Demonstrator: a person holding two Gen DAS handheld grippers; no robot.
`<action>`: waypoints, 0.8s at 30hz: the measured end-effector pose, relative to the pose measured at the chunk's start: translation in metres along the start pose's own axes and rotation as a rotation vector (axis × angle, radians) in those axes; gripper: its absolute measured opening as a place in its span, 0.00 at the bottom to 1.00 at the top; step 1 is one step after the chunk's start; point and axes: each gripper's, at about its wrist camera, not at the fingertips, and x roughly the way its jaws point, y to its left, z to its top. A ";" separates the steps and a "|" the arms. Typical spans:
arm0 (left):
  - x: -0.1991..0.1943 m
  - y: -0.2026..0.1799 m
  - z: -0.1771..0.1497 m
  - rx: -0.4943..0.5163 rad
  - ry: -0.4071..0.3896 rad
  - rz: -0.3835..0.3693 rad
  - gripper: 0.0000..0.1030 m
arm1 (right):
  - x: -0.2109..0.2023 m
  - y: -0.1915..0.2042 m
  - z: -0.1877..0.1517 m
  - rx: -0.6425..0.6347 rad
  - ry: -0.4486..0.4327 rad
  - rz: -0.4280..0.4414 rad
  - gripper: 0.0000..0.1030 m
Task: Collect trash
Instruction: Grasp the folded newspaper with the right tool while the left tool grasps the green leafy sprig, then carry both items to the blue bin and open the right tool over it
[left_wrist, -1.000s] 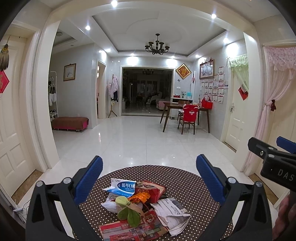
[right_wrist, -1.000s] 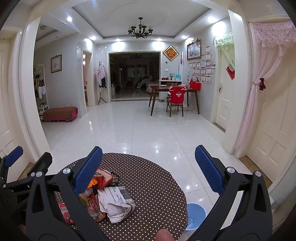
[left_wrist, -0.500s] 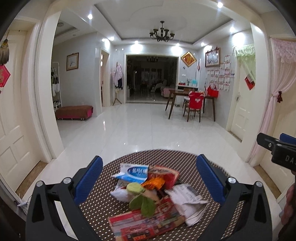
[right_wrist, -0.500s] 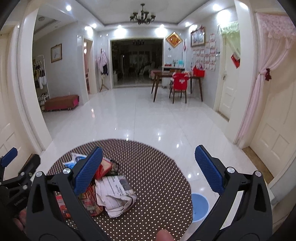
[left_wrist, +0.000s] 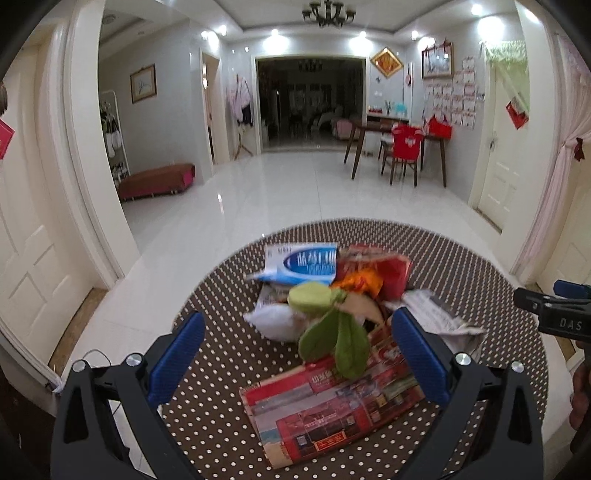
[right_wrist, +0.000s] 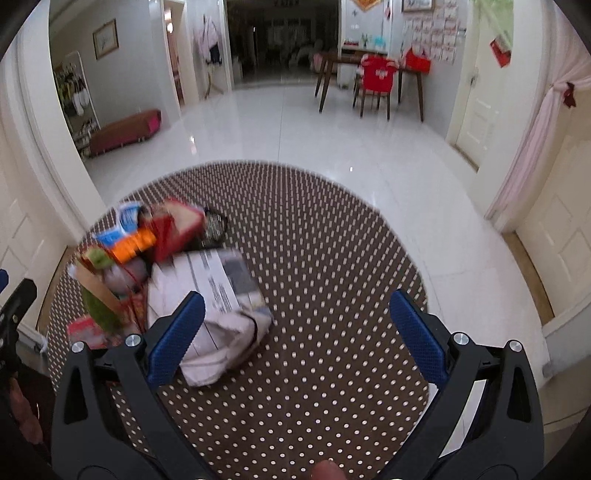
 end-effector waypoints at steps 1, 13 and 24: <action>0.007 -0.001 -0.003 0.005 0.011 -0.004 0.96 | 0.006 0.001 -0.004 -0.001 0.011 0.002 0.95; 0.071 -0.017 0.011 0.029 0.078 0.003 0.73 | 0.072 0.014 -0.037 -0.030 0.160 0.149 0.90; 0.082 -0.019 0.002 -0.009 0.118 -0.086 0.15 | 0.072 -0.009 -0.044 0.060 0.116 0.253 0.07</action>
